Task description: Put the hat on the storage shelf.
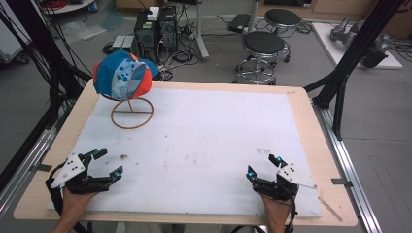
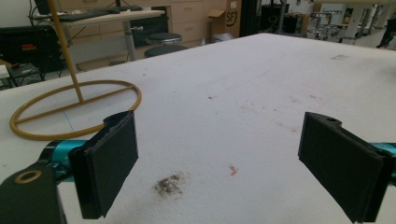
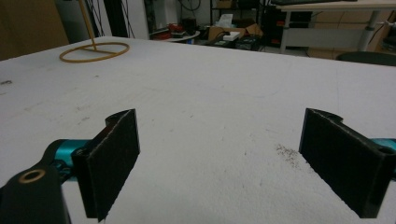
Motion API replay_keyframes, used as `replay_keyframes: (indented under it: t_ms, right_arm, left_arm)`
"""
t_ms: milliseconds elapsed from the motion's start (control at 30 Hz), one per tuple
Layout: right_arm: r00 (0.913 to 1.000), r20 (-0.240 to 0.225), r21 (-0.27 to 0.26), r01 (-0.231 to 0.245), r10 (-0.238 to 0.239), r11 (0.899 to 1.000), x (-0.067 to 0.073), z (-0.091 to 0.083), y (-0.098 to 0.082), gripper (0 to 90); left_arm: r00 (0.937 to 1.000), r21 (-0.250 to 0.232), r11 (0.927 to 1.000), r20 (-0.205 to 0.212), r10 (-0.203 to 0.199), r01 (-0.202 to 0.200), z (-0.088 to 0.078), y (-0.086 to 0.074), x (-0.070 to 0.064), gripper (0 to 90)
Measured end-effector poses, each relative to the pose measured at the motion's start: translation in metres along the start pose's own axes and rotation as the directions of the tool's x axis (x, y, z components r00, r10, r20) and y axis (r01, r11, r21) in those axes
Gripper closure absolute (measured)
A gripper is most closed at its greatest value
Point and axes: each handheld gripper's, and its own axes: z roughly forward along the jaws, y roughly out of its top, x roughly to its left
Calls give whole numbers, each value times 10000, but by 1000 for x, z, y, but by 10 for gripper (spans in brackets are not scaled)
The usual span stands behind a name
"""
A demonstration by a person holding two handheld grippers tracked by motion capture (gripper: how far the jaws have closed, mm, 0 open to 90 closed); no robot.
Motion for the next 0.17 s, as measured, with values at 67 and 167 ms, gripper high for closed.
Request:
replay_keyframes:
  t_ms: [67,167]
  right_arm:
    - [10000,-21,4,-20,20,10000,1,-1,0,112]
    - [9999,-56,10,142,-142,9999,1,0,0,112]
  left_arm:
    - [10000,-37,10000,-15,78,-78,0,0,0,124]
    - [10000,-62,10000,-34,-61,61,0,-1,0,125]
